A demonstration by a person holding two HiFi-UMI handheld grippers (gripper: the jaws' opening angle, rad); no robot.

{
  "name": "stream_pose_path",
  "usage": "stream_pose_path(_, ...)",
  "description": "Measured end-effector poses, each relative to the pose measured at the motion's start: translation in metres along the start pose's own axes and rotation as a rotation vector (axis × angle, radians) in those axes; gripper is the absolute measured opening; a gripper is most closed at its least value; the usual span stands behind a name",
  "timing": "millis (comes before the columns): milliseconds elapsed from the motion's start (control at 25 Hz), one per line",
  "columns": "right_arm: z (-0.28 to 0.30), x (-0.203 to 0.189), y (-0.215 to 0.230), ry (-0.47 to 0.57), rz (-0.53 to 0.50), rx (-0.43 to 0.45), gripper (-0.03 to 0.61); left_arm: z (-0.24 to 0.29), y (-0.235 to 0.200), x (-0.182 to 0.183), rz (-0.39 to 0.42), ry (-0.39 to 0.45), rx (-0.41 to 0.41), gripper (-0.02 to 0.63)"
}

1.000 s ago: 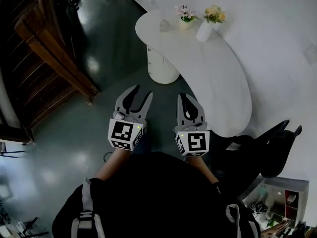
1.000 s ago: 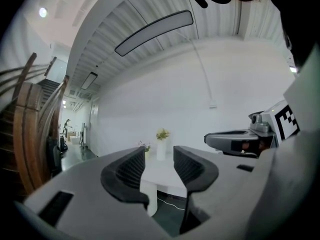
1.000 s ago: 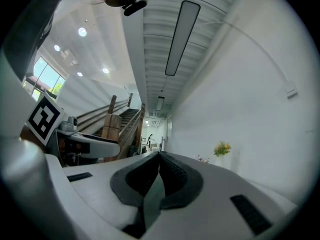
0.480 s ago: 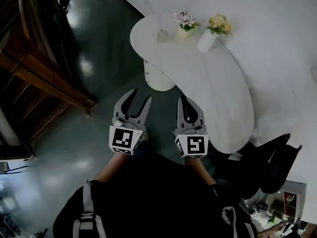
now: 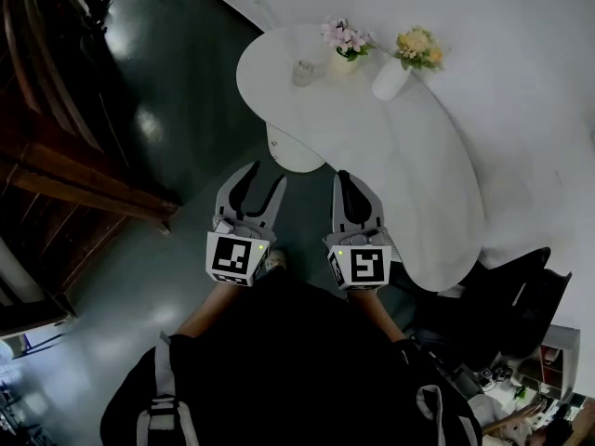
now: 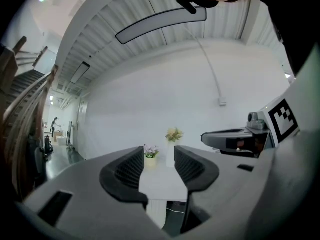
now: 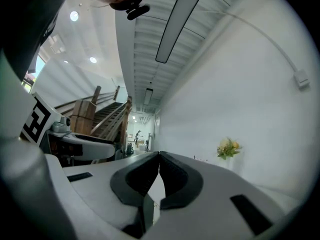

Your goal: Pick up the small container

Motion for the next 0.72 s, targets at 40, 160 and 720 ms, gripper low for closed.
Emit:
stream_pose_path(40, 0.004, 0.0, -0.001, 0.0, 0.0, -0.004, 0.021, 0.002, -0.004, -0.001, -0.001, 0.0, -0.003, 0.193)
stream_pose_path(160, 0.014, -0.001, -0.002, 0.005, -0.001, -0.012, 0.021, 0.01, -0.013, -0.004, -0.006, -0.003, -0.011, 0.192)
stream_pose_path(720, 0.063, -0.005, 0.031, 0.016, 0.008, -0.031, 0.021, 0.066, -0.029, -0.009, -0.016, -0.013, -0.047, 0.193)
Point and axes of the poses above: the fingertips, and each gripper's own axes: z forward along the fingers, y to its right, x out of its top, the point moved 2 cm from there along -z, backward along the fingers, and after that the axes turned 3 degrees about -y, right-handed, at the moved point
